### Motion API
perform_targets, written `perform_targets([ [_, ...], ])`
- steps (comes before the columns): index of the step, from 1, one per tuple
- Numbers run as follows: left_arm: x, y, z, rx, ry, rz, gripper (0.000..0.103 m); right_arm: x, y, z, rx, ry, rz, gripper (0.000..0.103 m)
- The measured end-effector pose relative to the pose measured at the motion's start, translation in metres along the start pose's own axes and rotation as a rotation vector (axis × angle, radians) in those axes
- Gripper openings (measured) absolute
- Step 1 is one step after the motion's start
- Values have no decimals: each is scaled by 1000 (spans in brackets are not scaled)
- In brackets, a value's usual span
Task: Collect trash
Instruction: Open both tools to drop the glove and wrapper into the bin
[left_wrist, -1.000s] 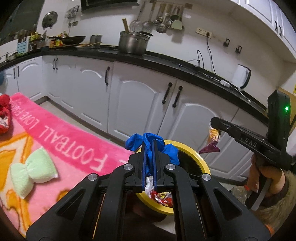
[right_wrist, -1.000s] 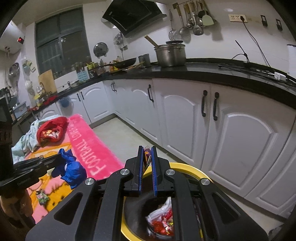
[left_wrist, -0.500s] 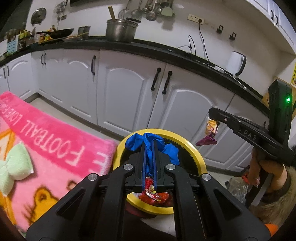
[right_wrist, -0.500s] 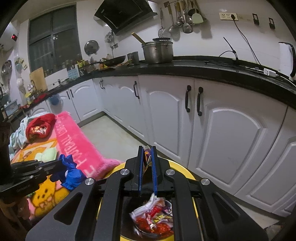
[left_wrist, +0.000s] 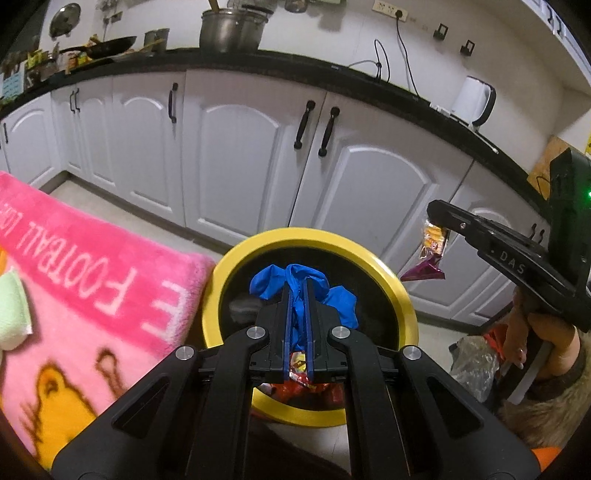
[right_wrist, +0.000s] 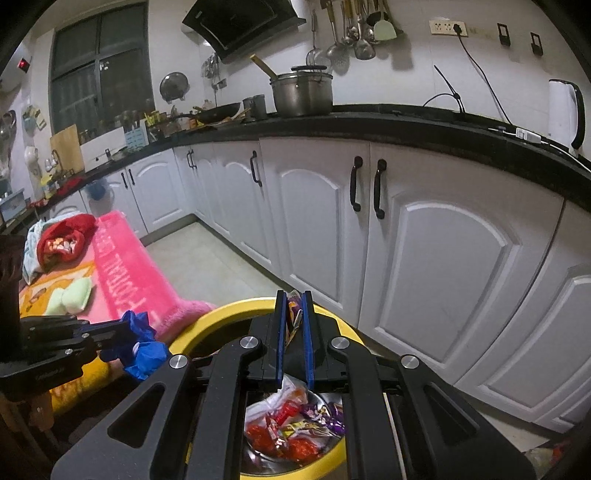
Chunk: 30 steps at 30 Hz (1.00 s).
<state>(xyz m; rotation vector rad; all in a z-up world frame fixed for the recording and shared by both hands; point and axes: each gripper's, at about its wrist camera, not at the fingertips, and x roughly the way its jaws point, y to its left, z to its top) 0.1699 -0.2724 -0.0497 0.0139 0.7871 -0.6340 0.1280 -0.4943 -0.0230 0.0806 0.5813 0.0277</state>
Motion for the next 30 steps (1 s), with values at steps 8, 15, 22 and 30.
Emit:
perform_targets([
  [8, 20, -5, -6, 10, 47, -10, 2, 15, -8, -13, 6, 45, -3, 8],
  [15, 31, -3, -8, -1, 77, -20, 2, 25, -11, -21, 24, 84, 15, 10],
  [22, 34, -1, -9, -6, 90, -24, 24, 33, -9, -23, 34, 111, 45, 15],
  [30, 19, 4, -7, -16, 58, -20, 37, 26, -9, -17, 51, 93, 52, 34],
])
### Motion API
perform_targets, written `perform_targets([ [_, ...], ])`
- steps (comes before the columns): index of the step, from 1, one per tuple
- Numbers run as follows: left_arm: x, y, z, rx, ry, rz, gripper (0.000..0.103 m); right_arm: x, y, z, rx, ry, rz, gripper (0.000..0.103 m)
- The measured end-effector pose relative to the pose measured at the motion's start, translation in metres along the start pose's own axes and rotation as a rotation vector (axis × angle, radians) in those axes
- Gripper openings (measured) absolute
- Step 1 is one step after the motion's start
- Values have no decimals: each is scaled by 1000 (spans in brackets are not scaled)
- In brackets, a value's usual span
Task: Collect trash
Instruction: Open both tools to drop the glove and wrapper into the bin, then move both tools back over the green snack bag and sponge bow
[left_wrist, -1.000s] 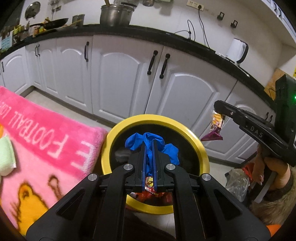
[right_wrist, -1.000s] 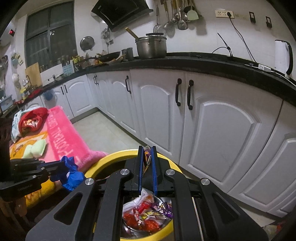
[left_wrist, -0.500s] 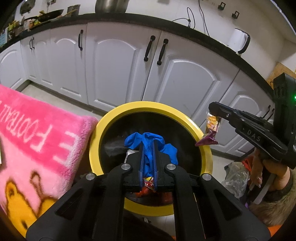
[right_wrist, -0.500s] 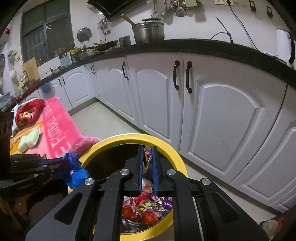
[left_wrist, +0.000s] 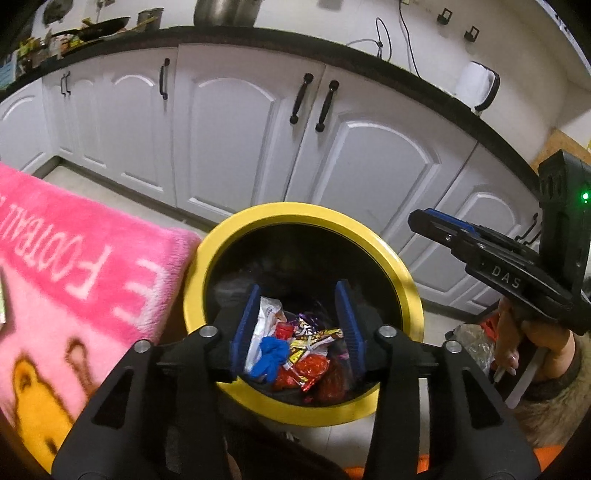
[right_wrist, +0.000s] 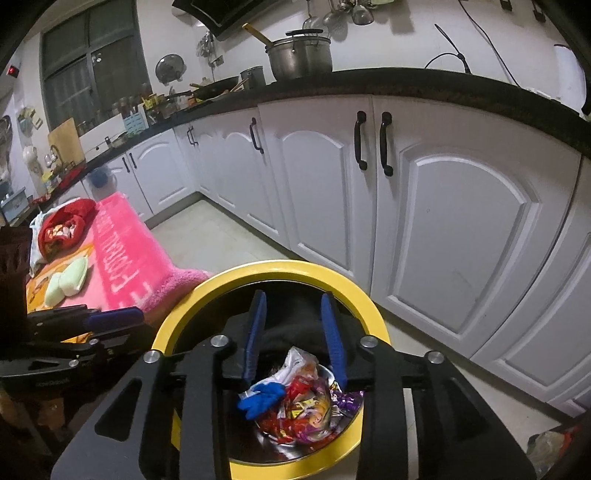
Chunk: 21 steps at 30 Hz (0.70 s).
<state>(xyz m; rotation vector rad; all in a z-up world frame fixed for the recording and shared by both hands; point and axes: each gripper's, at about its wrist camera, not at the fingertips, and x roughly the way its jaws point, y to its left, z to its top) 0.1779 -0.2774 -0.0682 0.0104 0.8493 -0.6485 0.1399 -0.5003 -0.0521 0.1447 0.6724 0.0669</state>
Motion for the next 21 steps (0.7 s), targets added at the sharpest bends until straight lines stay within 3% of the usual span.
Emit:
perform_targets([
  [2, -8, 4, 0, -8, -14, 17, 48, -2, 3, 3, -2, -8, -1, 37],
  [5, -24, 14, 0, -31, -36, 58, 55, -6, 10, 6, -9, -17, 11, 42],
  [8, -46, 25, -1, -47, -73, 106, 77, -14, 23, 10, -19, -38, 34, 54],
  [11, -71, 40, -4, -76, -113, 152, 90, -20, 38, 17, -36, -54, 59, 61],
  [15, -102, 58, -10, -110, -152, 218, 92, -24, 58, 25, -48, -64, 102, 69],
  [21, -146, 84, -24, -162, -210, 297, 92, -24, 98, 33, -79, -44, 175, 71],
])
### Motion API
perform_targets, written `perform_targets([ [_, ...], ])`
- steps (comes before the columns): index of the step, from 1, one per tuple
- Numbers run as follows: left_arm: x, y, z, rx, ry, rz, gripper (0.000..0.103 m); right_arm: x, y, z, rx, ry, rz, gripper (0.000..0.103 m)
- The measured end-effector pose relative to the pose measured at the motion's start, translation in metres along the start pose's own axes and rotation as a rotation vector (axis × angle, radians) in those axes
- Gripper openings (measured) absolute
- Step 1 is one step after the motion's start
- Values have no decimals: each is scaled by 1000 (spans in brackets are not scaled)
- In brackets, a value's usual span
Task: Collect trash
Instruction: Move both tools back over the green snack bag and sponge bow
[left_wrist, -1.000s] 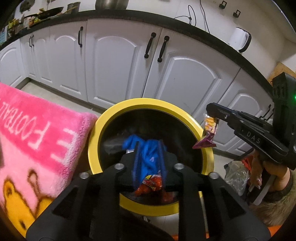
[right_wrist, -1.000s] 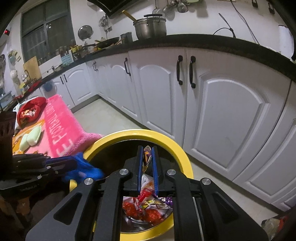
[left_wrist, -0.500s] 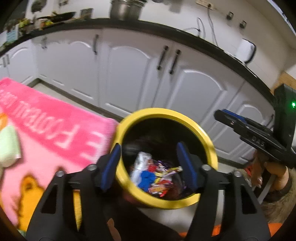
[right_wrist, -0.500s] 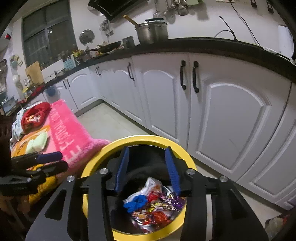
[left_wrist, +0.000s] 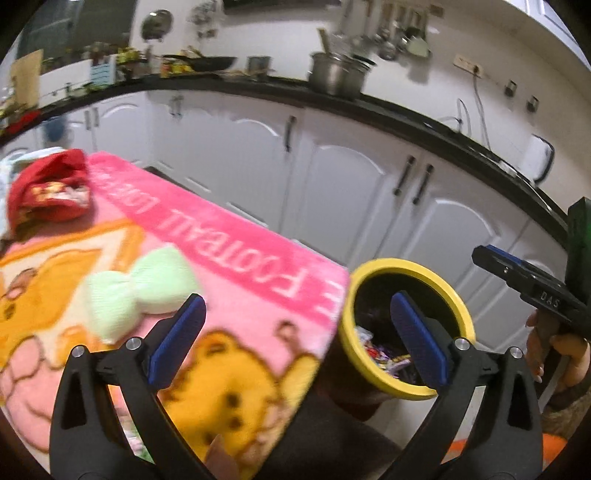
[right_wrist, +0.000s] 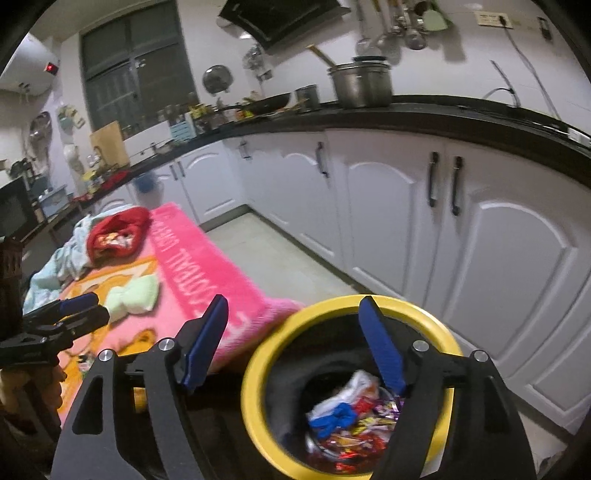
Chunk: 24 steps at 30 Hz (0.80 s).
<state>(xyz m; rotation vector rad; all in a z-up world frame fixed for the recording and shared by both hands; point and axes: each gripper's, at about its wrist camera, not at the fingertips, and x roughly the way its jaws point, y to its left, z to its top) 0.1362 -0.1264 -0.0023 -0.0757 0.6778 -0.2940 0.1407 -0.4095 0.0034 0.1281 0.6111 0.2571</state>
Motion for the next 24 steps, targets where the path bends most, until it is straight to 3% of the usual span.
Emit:
perform_targets([
  [8, -39, 42, -7, -59, -55, 82, 92, 10, 51, 13, -74, 12, 68, 71],
  [24, -79, 96, -33, -145, -75, 165, 92, 29, 122, 32, -181, 26, 158, 74],
])
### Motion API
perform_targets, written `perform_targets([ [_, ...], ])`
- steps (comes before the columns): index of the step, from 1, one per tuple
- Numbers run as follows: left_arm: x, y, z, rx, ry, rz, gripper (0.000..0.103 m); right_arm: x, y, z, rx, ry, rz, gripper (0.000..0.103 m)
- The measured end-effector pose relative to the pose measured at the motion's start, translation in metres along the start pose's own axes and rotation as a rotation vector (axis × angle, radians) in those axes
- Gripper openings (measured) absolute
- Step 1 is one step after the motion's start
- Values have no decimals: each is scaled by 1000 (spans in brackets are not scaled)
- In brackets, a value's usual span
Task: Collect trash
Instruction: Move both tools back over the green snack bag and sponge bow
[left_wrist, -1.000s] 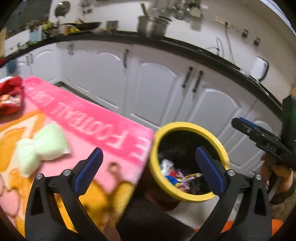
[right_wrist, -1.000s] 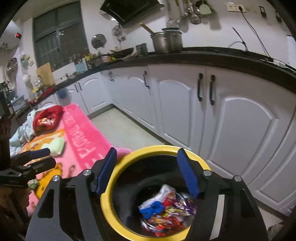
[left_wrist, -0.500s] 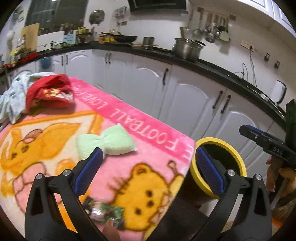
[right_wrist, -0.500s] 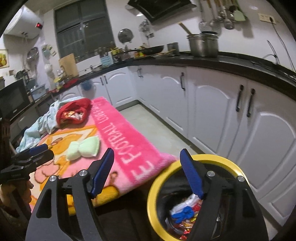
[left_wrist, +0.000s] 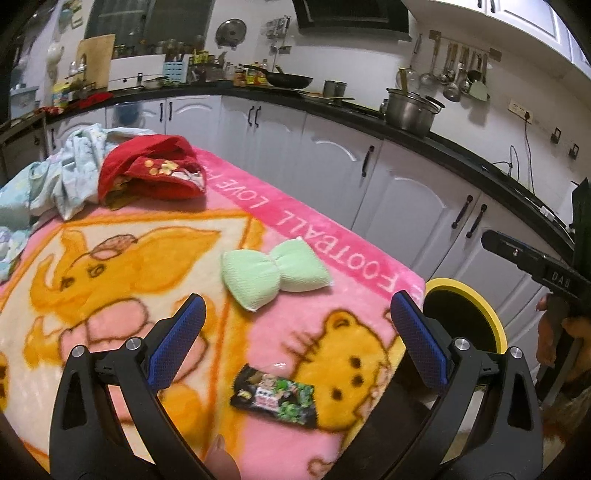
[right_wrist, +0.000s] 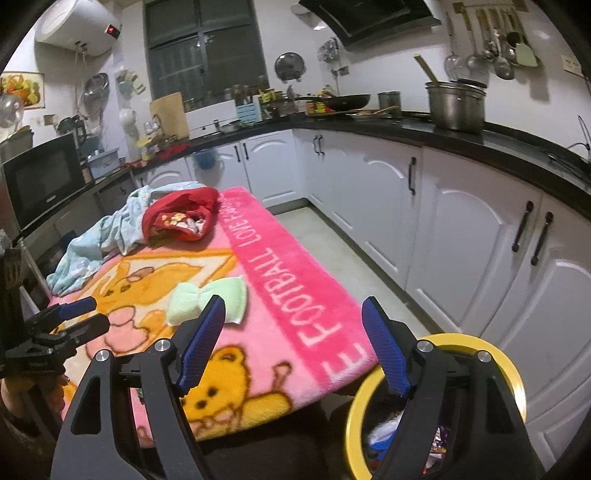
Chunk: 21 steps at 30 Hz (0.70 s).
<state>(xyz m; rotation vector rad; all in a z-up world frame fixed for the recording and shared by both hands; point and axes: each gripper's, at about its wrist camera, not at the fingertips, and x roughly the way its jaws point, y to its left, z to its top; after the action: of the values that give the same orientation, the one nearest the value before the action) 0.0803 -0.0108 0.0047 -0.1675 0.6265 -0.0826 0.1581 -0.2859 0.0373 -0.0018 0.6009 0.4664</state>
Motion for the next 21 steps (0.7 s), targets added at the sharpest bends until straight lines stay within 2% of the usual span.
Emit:
perform_targets([
  [13, 5, 28, -27, -44, 68, 13, 92, 35, 42, 14, -69, 29, 63, 74],
  [21, 9, 45, -48, -82, 134, -9, 92, 66, 66, 17, -100, 64, 88, 75],
])
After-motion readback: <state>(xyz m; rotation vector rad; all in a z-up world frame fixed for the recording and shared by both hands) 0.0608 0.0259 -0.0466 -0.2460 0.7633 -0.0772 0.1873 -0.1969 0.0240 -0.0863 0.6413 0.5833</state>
